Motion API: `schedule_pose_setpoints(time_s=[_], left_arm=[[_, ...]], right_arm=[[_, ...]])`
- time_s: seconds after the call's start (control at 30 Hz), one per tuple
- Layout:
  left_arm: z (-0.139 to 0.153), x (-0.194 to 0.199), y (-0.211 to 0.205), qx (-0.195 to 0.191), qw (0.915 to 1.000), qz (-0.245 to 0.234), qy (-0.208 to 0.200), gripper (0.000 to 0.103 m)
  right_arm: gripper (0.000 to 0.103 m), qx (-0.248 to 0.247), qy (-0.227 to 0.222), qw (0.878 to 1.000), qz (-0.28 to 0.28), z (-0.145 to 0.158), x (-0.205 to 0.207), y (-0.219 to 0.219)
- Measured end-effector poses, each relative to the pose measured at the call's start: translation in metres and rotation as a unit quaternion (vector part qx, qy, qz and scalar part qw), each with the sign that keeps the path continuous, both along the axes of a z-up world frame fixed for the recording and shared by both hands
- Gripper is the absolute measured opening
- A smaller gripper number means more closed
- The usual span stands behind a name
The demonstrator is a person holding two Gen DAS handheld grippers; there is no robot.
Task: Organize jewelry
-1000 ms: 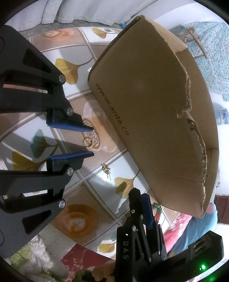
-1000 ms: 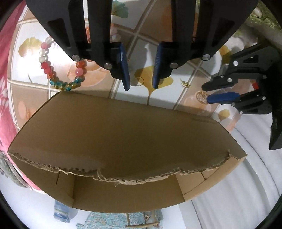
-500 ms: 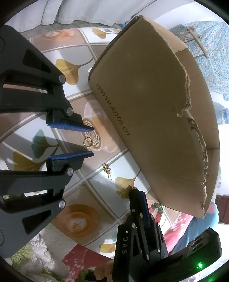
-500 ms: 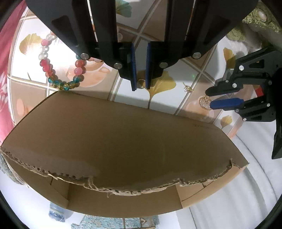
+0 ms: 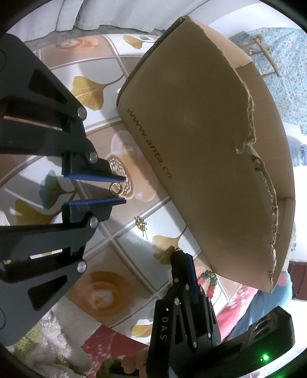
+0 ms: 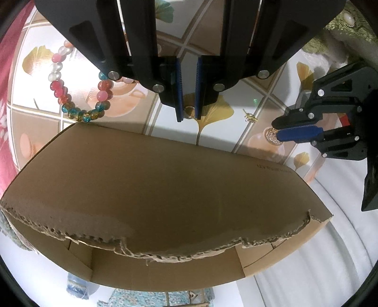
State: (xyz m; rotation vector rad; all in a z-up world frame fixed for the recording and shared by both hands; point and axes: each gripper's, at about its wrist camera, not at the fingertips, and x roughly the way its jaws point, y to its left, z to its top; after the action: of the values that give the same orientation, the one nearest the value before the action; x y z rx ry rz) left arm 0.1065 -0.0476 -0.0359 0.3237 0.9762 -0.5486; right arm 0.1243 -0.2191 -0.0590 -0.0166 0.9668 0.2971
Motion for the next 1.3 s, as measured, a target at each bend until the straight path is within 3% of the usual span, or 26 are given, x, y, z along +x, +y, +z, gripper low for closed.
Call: schedule_pose_setpoints(time_s=[0.3, 0.33, 0.63, 0.7, 0.83, 1.2, 1.3], left_arm=[[0.002, -0.003, 0.001, -0.004, 1.0000, -0.002, -0.007, 0.010], [0.004, -0.003, 0.001, -0.005, 0.9999, -0.003, -0.009, 0.010], [0.013, -0.009, 0.002, -0.006, 0.9997, -0.007, -0.023, 0.010], [0.013, -0.009, 0.002, -0.008, 0.9997, -0.007, -0.024, 0.010], [0.012, -0.010, 0.002, -0.008, 0.9996, -0.005, -0.025, 0.010], [0.012, -0.008, 0.008, -0.008, 0.9997, 0.003, -0.022, 0.010], [0.012, -0.006, 0.010, -0.010, 0.9997, 0.006, -0.021, 0.010]], right_arm=[[0.009, 0.005, -0.003, 1.000, -0.002, 0.004, -0.001, -0.005], [0.002, 0.006, -0.002, 1.000, -0.002, 0.005, -0.001, -0.005], [0.002, 0.029, -0.003, 1.000, -0.004, 0.013, -0.005, -0.013], [0.005, 0.034, -0.002, 0.999, -0.004, 0.014, -0.004, -0.013], [0.029, 0.025, -0.014, 1.000, 0.000, 0.017, -0.003, -0.005], [0.027, -0.029, -0.013, 0.999, 0.013, 0.008, 0.004, 0.014], [0.016, -0.049, -0.018, 0.999, 0.015, 0.006, 0.003, 0.024]])
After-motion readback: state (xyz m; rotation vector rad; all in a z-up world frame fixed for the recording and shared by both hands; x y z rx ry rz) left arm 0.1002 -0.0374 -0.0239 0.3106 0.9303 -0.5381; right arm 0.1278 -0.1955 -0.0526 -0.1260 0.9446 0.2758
